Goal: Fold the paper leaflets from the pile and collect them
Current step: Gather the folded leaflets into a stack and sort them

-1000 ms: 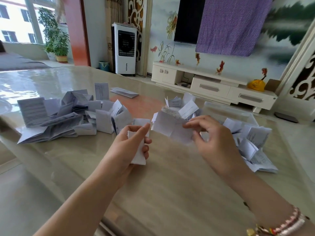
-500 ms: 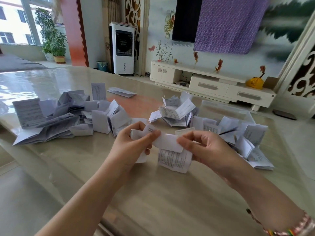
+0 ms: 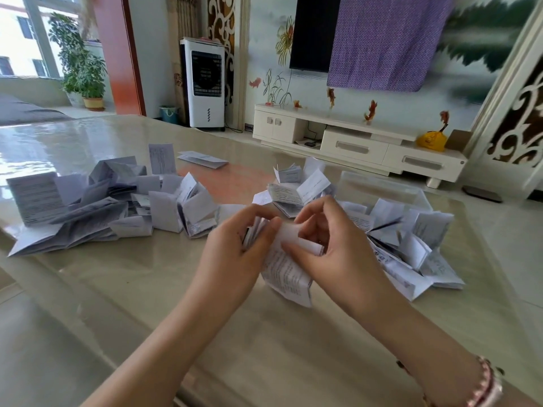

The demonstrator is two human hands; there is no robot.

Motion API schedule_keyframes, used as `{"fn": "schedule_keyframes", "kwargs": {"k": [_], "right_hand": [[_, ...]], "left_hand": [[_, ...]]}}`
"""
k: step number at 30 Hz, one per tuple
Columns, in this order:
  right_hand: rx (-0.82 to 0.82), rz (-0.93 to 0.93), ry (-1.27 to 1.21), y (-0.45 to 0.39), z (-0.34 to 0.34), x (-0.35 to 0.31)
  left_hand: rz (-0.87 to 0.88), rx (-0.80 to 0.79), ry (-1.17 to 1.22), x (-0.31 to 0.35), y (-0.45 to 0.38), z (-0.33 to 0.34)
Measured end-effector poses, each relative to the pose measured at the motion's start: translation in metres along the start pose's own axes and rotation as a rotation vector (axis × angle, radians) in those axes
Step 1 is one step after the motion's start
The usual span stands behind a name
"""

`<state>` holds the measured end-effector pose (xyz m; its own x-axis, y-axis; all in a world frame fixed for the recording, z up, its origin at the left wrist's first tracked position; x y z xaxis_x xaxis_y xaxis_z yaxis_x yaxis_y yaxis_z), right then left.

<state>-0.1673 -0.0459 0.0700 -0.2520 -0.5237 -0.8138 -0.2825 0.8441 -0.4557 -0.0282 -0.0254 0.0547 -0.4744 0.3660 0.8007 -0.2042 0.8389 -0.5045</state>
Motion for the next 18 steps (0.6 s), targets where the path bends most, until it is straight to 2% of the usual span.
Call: {"fn": "schedule_keyframes", "kwargs": {"k": [2, 5, 10, 13, 18], "right_hand": [[-0.014, 0.041, -0.038, 0.000, 0.001, 0.004], [-0.030, 0.102, -0.074, 0.001, -0.002, 0.011], [0.134, 0.062, -0.106, -0.004, -0.031, 0.007], [0.178, 0.086, -0.252, -0.004, -0.034, 0.007], [0.195, 0.328, -0.440, 0.000, -0.024, 0.027]], "left_hand": [[-0.061, 0.038, 0.009, -0.009, -0.003, -0.004], [-0.267, 0.074, 0.121, -0.033, -0.005, -0.011], [-0.524, -0.014, 0.372, -0.055, -0.002, -0.006], [-0.575, -0.021, 0.421, -0.055, 0.003, 0.001], [-0.676, 0.010, 0.653, -0.055, 0.009, 0.022]]}}
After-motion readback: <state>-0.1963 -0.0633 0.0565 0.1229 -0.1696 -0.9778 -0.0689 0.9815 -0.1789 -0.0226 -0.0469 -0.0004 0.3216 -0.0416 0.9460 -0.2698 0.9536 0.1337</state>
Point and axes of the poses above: each hand's wrist, its own y-axis away from the middle knuckle, its own z-axis out of the palm, x = y × z, the point moved 9 cm from there along -y, towards the middle knuckle, and after that the axes turned 8 degrees about -y, right-handed, at the moved point
